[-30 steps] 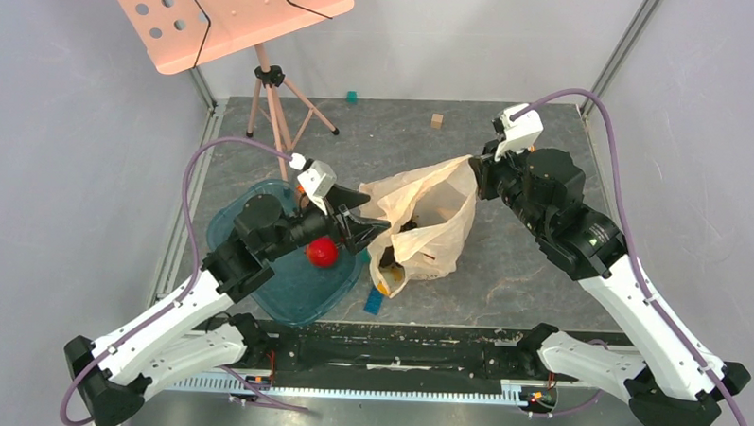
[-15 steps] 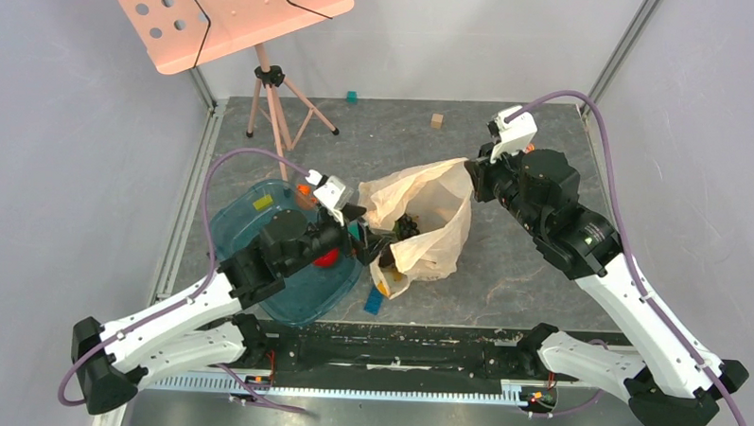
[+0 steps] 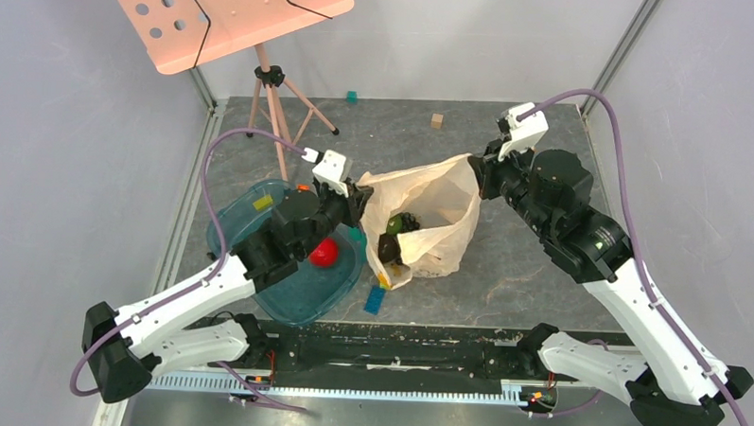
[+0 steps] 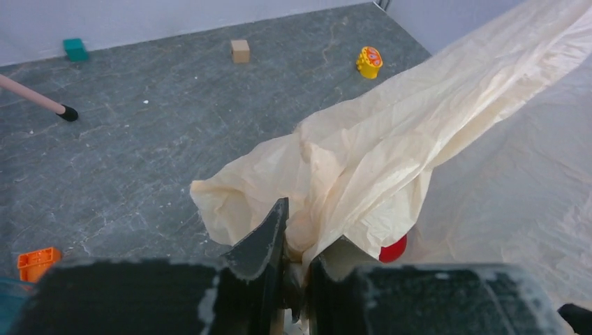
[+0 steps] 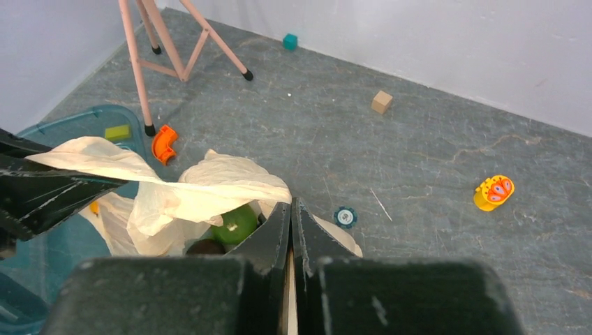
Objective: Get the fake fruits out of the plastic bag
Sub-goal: Adjust the plastic bag at the center of the board.
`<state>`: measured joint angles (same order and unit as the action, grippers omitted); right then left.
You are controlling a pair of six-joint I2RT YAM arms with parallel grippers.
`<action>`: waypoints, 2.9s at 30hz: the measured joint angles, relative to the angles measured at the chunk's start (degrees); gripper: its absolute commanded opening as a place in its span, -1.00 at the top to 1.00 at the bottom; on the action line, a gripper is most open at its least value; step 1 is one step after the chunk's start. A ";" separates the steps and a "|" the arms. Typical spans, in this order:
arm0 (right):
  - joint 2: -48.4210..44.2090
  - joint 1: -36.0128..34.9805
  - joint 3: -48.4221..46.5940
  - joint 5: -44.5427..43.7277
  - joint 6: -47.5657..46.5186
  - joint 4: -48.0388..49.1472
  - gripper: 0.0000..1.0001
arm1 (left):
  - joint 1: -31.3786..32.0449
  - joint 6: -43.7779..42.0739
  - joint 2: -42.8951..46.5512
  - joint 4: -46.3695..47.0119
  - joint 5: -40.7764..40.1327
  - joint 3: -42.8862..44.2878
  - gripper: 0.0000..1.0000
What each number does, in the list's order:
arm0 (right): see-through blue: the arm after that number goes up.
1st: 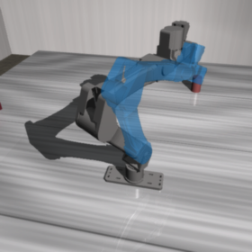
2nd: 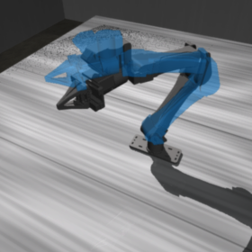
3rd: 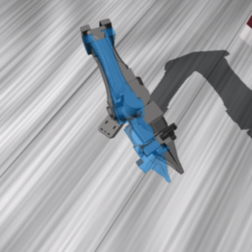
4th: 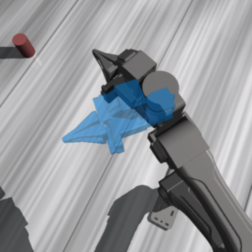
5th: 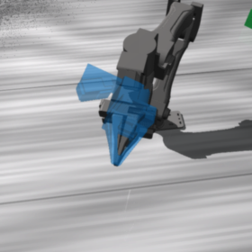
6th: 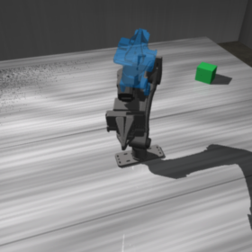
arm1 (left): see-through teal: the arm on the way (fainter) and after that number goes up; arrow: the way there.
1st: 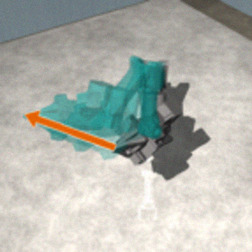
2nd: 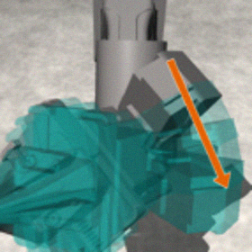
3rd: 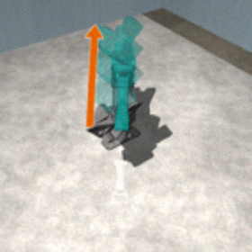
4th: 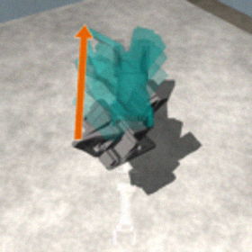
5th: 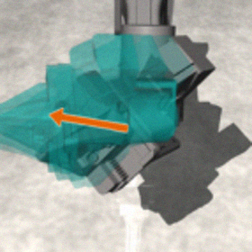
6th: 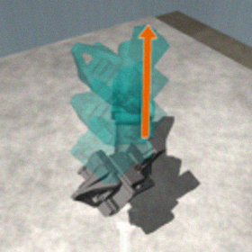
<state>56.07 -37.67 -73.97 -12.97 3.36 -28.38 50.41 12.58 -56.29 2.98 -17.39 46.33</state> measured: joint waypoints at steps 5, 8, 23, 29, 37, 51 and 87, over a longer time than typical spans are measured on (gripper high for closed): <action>0.02 0.00 -2.29 1.51 -0.04 0.04 1.00 | -2.99 0.52 -1.05 2.40 2.21 0.61 0.64; 0.02 0.00 -2.91 3.82 -0.20 0.39 1.00 | -5.38 1.33 -2.21 3.91 4.09 0.61 0.53; -0.50 0.02 -1.95 13.68 -0.44 2.43 1.00 | -11.17 5.68 -11.91 3.04 11.65 2.62 -0.88; -0.50 0.02 -1.51 14.43 -0.42 3.10 1.00 | -11.61 6.25 -8.52 3.80 13.97 2.69 -0.17; -0.92 0.02 -1.09 20.35 -1.38 3.61 1.00 | -12.66 7.78 -11.58 8.63 19.56 2.38 0.02; -2.36 0.07 0.13 38.66 -3.89 5.29 1.00 | -14.36 11.19 -35.63 16.61 37.86 11.76 0.19; 0.55 0.07 3.63 15.26 -7.02 9.90 1.00 | -21.42 19.37 -25.64 16.65 47.54 6.71 -0.99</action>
<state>56.62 -37.60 -70.35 2.28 -3.66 -18.48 28.99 31.94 -81.93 19.64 30.15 53.04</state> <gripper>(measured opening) 0.004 0.993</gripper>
